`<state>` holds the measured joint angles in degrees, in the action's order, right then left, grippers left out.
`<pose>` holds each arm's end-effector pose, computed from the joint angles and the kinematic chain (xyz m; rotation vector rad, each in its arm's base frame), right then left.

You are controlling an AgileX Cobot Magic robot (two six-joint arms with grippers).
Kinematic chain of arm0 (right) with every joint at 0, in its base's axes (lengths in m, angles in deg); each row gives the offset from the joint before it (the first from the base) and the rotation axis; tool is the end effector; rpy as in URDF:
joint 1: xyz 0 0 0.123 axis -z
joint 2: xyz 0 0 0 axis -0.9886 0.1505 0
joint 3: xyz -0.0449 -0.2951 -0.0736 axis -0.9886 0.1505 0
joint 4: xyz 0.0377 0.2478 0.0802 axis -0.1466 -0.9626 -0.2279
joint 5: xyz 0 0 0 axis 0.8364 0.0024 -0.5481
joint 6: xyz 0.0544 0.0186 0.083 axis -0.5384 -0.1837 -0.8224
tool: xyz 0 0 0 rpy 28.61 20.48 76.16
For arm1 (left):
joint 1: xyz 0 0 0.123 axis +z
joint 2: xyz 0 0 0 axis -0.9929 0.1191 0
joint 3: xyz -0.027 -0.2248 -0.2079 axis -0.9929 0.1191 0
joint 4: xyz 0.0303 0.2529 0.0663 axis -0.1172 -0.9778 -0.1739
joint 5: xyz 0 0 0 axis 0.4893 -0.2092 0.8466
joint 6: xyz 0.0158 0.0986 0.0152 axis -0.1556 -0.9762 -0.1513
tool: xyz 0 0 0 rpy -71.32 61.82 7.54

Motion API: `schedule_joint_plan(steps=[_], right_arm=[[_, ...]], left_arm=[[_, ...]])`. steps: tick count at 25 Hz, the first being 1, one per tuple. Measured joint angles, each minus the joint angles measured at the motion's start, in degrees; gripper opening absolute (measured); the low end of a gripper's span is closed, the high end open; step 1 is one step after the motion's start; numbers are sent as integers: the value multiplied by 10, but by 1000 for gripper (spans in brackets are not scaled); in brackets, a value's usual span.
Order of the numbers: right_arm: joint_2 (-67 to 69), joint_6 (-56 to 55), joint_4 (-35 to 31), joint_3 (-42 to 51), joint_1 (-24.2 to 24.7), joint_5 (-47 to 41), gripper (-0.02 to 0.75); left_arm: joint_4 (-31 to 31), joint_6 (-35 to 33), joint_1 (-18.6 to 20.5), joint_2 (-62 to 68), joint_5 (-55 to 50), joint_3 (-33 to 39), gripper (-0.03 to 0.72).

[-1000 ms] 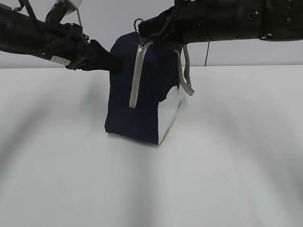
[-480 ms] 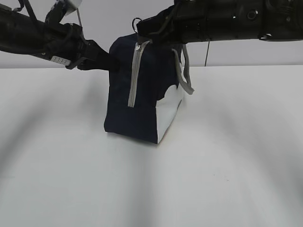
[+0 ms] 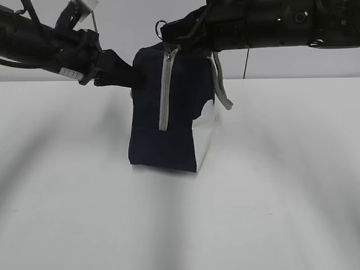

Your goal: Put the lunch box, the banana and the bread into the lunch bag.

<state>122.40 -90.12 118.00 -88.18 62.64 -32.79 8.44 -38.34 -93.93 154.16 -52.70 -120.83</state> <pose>0.3937 0.1877 0.3140 -0.8832 1.6420 0.5446 0.3813 -0.1507 0.2726 0.8749 2.1184 -1.0062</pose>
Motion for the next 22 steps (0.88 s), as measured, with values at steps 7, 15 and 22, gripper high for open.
schedule_joint_plan(steps=[7, 15, 22], right_arm=[[0, -17, 3, -27, 0, -17, -16], [0, -84, 55, -38, 0, -16, -16], [8, -92, 70, -45, 0, -13, -16]], left_arm=[[5, 23, 0, 0, -37, 0, 2], [-35, 65, 0, 0, -87, 0, 2], [-47, 76, 0, 0, -88, -1, 2]])
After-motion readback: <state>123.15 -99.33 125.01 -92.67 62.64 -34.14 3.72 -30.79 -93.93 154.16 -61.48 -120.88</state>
